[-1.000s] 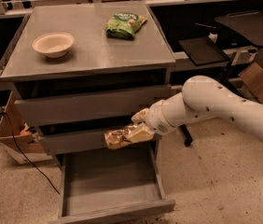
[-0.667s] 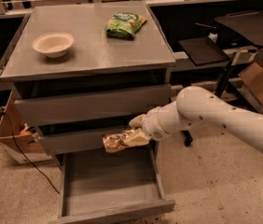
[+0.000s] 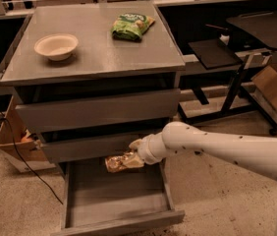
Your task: Place orange can into bottom drawer
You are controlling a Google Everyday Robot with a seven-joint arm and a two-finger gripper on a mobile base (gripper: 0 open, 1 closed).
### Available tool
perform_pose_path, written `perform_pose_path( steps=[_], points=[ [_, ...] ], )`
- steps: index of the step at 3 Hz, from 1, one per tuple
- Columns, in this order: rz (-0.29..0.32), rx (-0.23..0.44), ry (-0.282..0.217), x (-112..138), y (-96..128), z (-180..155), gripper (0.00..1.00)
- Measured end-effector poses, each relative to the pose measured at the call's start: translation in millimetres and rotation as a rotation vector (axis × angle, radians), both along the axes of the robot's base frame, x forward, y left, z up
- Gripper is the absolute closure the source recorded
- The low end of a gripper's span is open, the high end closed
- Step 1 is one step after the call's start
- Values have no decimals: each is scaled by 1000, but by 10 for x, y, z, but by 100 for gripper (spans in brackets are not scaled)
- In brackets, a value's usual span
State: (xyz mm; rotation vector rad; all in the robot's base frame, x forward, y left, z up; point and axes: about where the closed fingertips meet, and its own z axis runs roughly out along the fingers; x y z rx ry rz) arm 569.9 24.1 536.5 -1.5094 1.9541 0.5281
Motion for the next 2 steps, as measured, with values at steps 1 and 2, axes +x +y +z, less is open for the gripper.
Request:
perform_pose_path(
  steps=[1,2],
  points=[
    [-7,-40,4,106,56,-597,100],
    [-21,-82,44,99,68,-1339,100]
  ],
)
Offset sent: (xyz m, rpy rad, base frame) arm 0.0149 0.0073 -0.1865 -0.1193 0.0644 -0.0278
